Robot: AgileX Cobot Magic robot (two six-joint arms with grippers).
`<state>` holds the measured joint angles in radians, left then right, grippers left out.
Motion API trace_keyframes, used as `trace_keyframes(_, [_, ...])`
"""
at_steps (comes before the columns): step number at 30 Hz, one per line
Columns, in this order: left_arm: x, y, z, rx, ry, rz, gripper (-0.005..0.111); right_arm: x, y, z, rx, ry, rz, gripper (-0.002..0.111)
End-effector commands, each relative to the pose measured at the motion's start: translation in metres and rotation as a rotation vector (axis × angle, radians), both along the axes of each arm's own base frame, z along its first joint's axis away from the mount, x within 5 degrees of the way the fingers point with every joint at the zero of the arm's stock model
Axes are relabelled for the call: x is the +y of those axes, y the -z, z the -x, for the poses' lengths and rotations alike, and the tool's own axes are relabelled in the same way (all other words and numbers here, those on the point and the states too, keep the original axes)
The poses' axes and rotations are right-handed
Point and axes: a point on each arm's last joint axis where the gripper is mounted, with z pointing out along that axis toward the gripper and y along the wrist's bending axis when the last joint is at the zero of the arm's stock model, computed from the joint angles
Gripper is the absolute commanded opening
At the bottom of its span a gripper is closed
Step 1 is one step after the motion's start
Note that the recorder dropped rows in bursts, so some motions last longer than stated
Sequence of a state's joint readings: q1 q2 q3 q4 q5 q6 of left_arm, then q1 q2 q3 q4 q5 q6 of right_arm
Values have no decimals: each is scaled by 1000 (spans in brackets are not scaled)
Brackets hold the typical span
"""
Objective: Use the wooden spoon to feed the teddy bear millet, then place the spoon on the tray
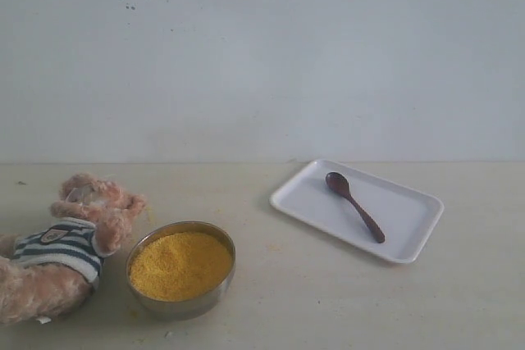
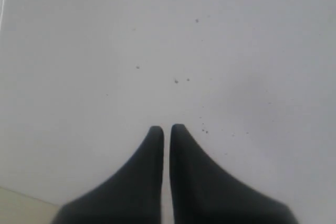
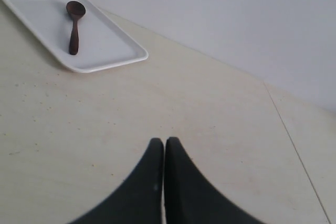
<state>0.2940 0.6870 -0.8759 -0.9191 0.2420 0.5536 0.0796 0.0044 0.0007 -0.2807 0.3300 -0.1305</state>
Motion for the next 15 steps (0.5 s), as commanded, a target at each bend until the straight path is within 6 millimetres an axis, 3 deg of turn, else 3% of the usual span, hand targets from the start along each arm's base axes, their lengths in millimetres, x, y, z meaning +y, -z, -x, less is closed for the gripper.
trace_keyframes(1, [-15, 17, 35, -30, 62, 71, 4, 0, -1, 0, -12, -5, -1, 0])
trace_keyframes(7, [-26, 46, 52, -14, 136, 75, 4, 0, -1, 0, -12, -5, -1, 0])
trace_keyframes(11, [-25, 67, 59, 49, 103, -28, 4, 0, -1, 0, -12, -5, -1, 0])
trace_keyframes(15, [-19, 83, 77, 25, 28, 40, 4, 0, -1, 0, -12, -5, -1, 0])
